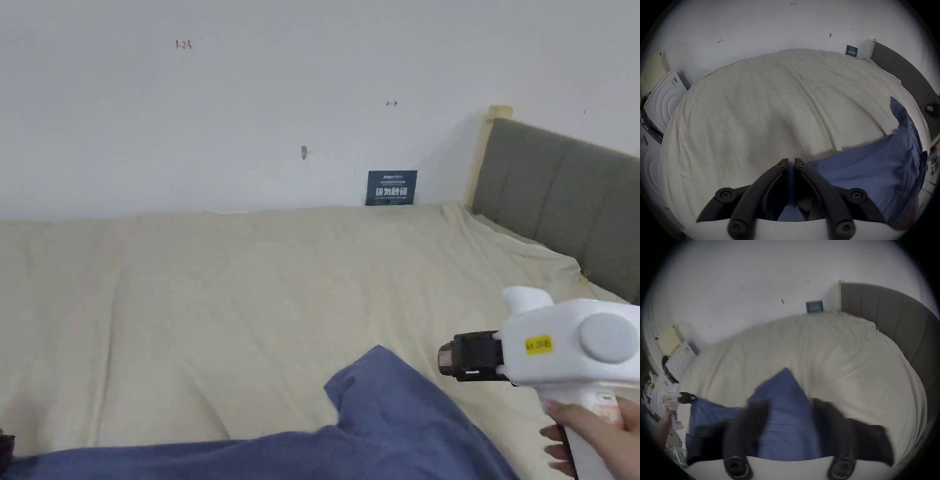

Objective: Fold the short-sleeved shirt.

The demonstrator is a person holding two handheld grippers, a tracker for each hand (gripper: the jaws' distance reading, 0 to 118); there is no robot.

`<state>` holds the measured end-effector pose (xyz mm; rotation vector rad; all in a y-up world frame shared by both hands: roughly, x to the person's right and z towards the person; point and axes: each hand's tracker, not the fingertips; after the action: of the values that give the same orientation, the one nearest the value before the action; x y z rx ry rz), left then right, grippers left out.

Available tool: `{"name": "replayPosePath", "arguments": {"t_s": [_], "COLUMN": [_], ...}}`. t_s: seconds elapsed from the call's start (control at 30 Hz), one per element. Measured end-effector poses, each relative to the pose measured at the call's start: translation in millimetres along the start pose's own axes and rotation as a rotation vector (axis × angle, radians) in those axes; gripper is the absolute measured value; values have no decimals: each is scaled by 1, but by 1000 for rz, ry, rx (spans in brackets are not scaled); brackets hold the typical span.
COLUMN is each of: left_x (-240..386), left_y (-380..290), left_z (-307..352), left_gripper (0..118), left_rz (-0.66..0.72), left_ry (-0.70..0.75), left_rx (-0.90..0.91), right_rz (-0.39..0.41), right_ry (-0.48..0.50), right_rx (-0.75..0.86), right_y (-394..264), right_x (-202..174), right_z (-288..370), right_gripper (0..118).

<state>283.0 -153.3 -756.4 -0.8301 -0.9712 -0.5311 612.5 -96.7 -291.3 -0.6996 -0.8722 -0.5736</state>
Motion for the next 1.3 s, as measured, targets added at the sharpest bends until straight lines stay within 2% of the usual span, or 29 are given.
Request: {"name": "replayPosePath", "arguments": {"t_s": [0.03, 0.2, 0.27, 0.3, 0.37, 0.4, 0.43, 0.47, 0.53, 0.63, 0.77, 0.93, 1.1, 1.3], "left_x": [1, 4, 3, 3, 2, 2, 2, 3, 3, 4, -5, -14, -16, -21], "left_y": [0, -2, -3, -3, -4, -5, -7, -8, -10, -13, -11, -10, -21, -54], "left_z": [3, 13, 13, 12, 9, 6, 4, 2, -3, -3, 10, 37, 74, 128], "left_gripper": [7, 7, 7, 7, 7, 7, 7, 7, 7, 7, 7, 7, 7, 7], "left_rz": [-3, 4, 14, 19, 26, 28, 27, 26, 33, 45, 103, 143, 149, 155], "left_ry": [-8, -26, -35, -38, -43, -41, -38, -37, -37, -33, -63, -95, -111, -148], "left_rx": [3, 10, 8, 1, -12, -21, -29, -36, -47, -50, -31, -24, 12, 51], "right_rz": [12, -15, -11, 11, 115, 180, 225, 229, 247, 245, 159, 142, 67, 44], "right_ry": [-2, -56, -93, -102, -99, -131, -150, -119, -149, -129, -43, 10, 92, 117], "right_rx": [-84, -289, -285, -282, -269, -284, -276, -278, -258, -218, -150, -129, -60, -26], "right_y": [8, 5, -2, -7, -14, -18, -14, -13, -11, -5, 4, -5, -24, -59], "right_x": [-1, -3, -7, -17, -30, -38, -35, -38, -42, -35, -18, -12, -8, 14], "right_z": [-20, -94, -109, -102, -101, -101, -106, -105, -96, -82, -48, 9, 67, 124], "right_gripper": [88, 89, 89, 86, 53, 40, 11, 0, 0, 0, 0, 0, 0, 0]}}
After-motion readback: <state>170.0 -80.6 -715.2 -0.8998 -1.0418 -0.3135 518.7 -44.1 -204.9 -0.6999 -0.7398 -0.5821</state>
